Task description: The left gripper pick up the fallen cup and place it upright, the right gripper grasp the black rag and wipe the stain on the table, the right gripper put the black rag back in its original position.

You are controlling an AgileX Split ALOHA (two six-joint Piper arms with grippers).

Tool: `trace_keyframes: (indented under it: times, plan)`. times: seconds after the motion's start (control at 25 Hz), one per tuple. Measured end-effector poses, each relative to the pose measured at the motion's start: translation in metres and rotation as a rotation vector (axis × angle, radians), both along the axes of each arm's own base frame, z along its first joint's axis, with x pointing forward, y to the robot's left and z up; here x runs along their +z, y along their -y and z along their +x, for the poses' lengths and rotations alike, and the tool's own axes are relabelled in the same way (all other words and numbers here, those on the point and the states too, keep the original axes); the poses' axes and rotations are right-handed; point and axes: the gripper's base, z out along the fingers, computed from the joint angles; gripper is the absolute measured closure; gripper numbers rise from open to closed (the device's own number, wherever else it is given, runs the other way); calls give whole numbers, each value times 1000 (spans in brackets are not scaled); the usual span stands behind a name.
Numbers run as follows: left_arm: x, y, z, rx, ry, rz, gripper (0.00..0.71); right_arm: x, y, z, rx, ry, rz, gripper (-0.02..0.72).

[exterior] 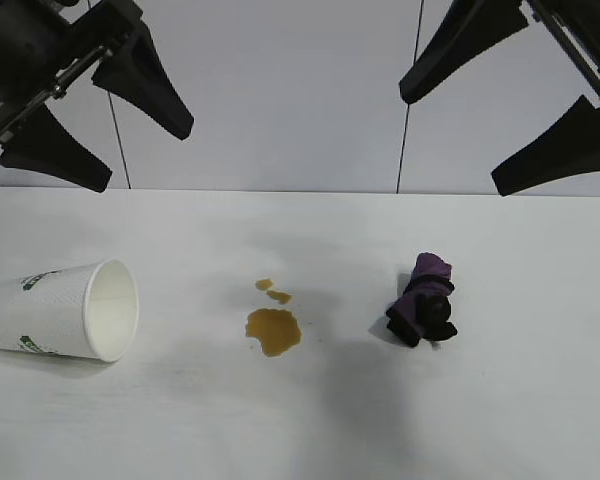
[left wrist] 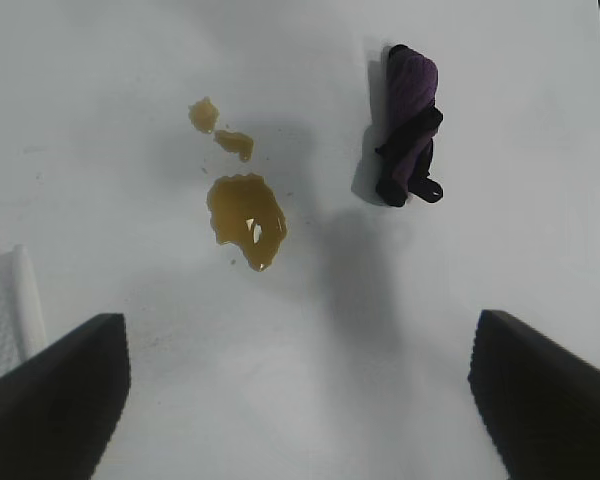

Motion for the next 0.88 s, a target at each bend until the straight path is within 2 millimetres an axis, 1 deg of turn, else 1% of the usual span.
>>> trace_keyframes:
  times: [0.88]
  plan:
    - [0,0,1,11,12,0,48,0,0,0,0,0,0,60]
